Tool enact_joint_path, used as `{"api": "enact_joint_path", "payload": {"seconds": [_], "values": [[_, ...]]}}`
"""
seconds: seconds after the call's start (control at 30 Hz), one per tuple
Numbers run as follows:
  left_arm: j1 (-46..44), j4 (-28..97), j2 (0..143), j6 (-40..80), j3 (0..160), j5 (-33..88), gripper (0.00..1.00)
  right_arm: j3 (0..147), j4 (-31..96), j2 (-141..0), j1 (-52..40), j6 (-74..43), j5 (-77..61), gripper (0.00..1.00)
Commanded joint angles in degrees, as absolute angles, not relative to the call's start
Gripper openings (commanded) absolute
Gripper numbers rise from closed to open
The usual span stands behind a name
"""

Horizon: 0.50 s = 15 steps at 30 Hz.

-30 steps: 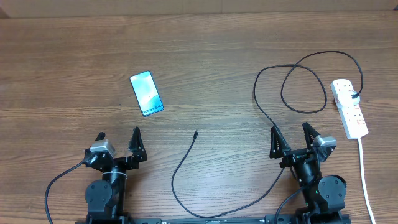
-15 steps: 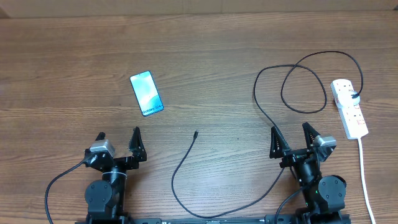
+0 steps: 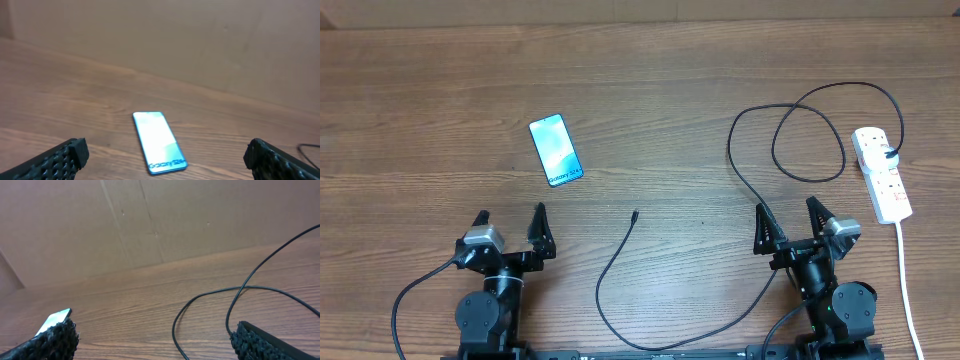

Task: Plug charger to phone and switch on socket
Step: 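Move the left gripper forward over the blue phone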

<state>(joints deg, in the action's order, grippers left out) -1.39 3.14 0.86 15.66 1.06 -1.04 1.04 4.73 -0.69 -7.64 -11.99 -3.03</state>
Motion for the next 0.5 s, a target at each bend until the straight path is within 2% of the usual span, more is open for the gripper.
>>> {"api": "enact_joint_path", "payload": {"seconds": [0.0, 0.23, 0.47], "values": [[-1.52, 3.09, 0.25, 13.5, 3.77, 4.8, 1.0, 0.45, 4.62, -0.16, -7.66, -11.94, -3.05, 1.0], [-1.5, 14.02, 1.15, 13.69, 17.93, 8.95, 1.0, 0.45, 4.62, -0.16, -7.66, -11.94, -3.05, 1.0], [-1.52, 26.92, 9.1, 12.43, 35.92, 9.08, 0.99, 0.45, 4.62, -0.16, -7.66, -11.94, -3.05, 1.0]]}}
